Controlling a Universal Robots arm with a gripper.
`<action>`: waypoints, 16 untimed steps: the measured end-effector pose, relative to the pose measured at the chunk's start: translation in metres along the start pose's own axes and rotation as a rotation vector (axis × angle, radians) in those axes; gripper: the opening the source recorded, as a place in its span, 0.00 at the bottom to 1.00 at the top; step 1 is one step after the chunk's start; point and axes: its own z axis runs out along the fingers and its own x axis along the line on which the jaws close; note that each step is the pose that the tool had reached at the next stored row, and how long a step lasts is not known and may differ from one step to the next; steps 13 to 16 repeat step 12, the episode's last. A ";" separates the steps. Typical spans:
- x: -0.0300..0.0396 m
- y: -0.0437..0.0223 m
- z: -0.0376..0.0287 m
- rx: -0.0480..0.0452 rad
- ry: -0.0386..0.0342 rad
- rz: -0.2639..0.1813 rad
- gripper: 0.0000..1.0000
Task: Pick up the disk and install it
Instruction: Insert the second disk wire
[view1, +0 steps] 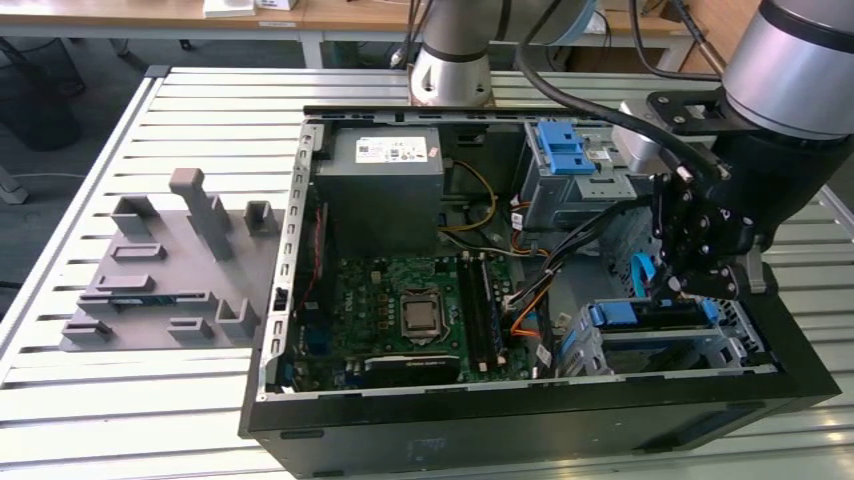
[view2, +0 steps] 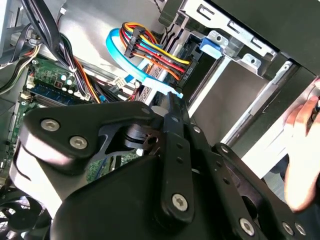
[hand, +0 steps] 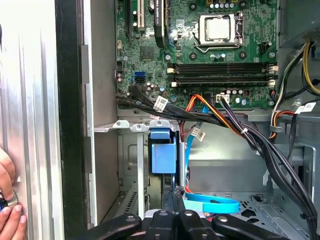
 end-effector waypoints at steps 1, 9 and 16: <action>0.0000 0.0000 0.0000 0.0000 -0.0001 0.000 0.11; 0.0000 0.0000 -0.0004 0.0000 -0.0001 0.000 0.11; 0.0001 0.0000 -0.0006 0.0000 0.0000 0.000 0.11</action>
